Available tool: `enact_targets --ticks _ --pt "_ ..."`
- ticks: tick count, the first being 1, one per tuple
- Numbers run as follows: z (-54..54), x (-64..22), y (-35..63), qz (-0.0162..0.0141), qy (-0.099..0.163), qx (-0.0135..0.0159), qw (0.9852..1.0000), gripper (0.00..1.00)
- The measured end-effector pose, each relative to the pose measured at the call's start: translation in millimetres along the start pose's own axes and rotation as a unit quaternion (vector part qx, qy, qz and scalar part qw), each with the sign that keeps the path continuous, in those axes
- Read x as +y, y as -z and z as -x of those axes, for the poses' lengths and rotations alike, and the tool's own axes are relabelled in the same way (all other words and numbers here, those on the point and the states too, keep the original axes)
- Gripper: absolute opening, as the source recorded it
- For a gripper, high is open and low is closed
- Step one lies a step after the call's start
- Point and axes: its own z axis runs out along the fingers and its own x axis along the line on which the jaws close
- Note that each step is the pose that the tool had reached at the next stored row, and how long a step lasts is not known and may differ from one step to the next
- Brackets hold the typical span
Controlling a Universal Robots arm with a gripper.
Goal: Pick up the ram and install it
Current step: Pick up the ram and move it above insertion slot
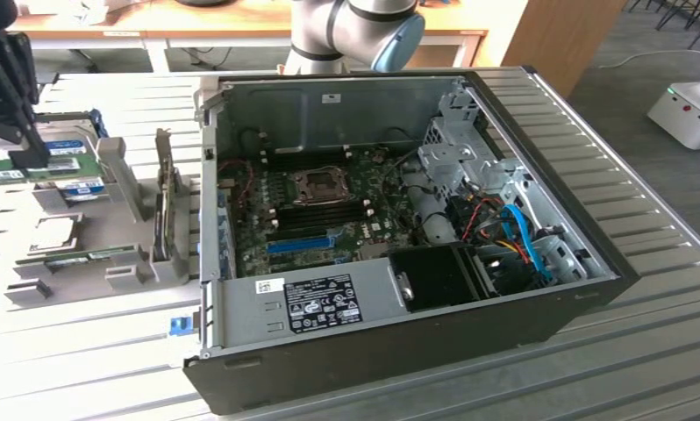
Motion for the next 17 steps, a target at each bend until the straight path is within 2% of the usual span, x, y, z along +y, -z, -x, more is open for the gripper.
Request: enact_targets --ticks 17 --pt "-0.3 -34.0 1.9 0.0 0.0 0.0 1.0 0.12"
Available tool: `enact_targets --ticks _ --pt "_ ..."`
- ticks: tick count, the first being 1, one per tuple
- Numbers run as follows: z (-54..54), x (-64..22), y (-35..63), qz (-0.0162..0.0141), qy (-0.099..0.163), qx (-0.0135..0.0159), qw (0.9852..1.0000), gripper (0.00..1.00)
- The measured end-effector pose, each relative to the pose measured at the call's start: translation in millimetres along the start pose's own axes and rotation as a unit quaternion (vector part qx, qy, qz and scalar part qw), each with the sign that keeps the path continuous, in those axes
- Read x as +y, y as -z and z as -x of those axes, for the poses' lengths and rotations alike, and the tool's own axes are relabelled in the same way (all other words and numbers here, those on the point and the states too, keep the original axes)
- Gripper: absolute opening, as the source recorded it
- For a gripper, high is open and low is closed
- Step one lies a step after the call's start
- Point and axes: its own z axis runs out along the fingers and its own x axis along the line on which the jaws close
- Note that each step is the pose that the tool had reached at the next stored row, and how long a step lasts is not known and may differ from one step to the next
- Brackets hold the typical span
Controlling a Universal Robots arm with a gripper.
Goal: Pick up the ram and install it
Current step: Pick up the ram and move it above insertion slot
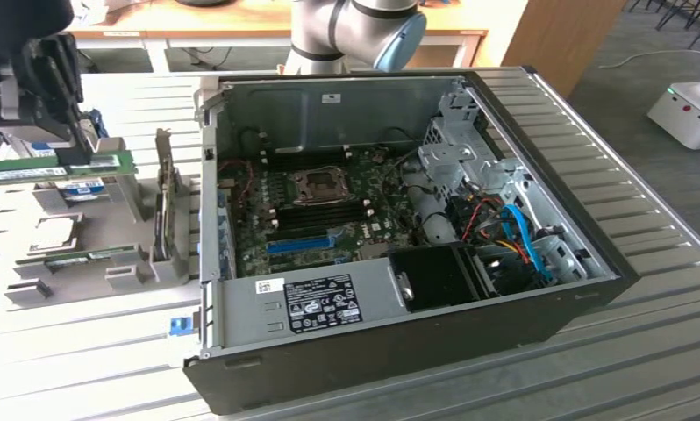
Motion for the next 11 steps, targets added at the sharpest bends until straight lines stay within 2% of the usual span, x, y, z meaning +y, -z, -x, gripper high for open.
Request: enact_targets --ticks 11 --pt "-0.2 -22.3 1.2 0.0 0.0 0.0 1.0 0.12"
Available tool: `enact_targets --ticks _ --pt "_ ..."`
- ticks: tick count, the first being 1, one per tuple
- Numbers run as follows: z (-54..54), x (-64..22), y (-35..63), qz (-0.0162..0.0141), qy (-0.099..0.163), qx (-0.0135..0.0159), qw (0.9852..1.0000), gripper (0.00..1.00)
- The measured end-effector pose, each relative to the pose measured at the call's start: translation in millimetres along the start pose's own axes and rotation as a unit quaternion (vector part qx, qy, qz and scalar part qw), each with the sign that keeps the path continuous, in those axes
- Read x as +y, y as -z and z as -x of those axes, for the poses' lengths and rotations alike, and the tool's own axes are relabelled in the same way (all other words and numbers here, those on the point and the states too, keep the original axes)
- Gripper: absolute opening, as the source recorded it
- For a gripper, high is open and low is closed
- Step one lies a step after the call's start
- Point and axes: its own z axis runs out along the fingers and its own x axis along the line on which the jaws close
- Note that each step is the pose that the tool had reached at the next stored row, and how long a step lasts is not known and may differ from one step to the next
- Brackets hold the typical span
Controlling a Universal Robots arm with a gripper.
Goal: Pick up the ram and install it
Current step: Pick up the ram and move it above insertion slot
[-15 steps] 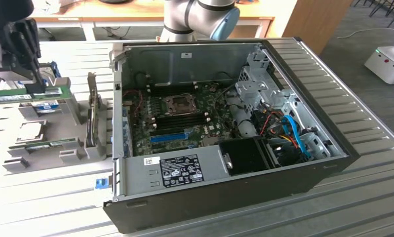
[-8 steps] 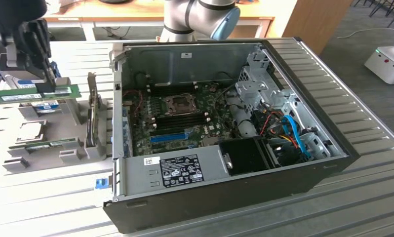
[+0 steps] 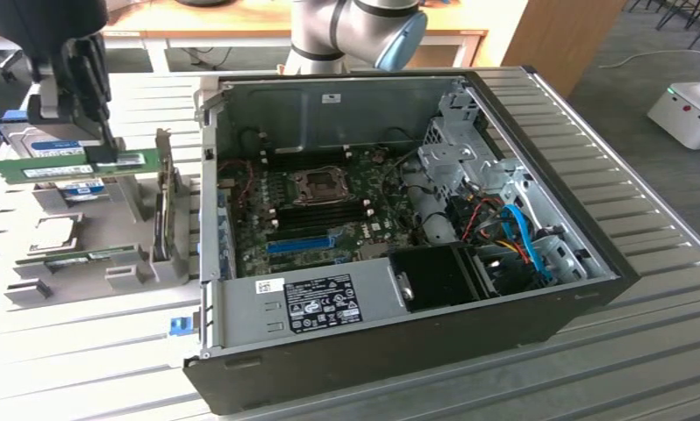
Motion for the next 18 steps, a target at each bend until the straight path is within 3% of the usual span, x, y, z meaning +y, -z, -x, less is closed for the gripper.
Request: enact_targets --ticks 18 --pt "-0.3 -41.1 2.2 0.0 0.0 0.0 1.0 0.12"
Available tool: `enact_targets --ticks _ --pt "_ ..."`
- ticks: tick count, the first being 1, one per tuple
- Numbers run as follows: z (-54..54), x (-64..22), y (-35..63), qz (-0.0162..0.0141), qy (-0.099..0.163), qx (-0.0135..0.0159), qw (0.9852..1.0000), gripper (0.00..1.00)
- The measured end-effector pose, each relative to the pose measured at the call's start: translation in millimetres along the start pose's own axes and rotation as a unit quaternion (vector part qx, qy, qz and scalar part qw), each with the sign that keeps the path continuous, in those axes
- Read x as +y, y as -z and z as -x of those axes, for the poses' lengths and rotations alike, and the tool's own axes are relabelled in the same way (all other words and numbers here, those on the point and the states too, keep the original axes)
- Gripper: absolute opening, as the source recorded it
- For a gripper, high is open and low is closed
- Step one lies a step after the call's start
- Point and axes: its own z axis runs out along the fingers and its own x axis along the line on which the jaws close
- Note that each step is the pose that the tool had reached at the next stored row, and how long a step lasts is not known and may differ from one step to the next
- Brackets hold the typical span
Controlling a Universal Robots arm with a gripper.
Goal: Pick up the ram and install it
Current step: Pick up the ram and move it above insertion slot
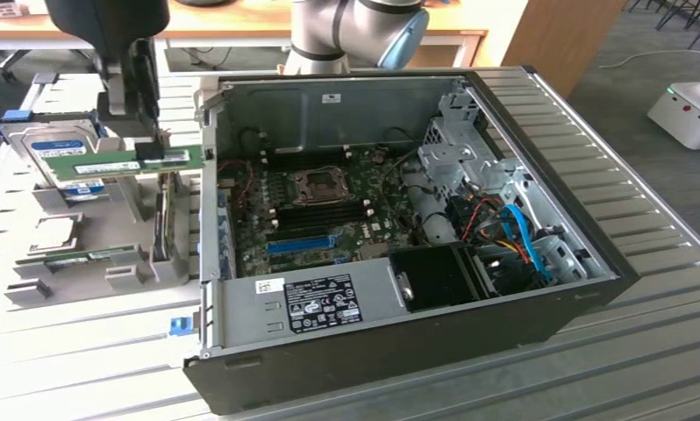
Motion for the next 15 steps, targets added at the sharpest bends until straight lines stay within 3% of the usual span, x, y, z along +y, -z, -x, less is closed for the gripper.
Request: enact_targets --ticks 15 --pt "-0.3 -41.0 2.3 0.0 0.0 0.0 1.0 0.12"
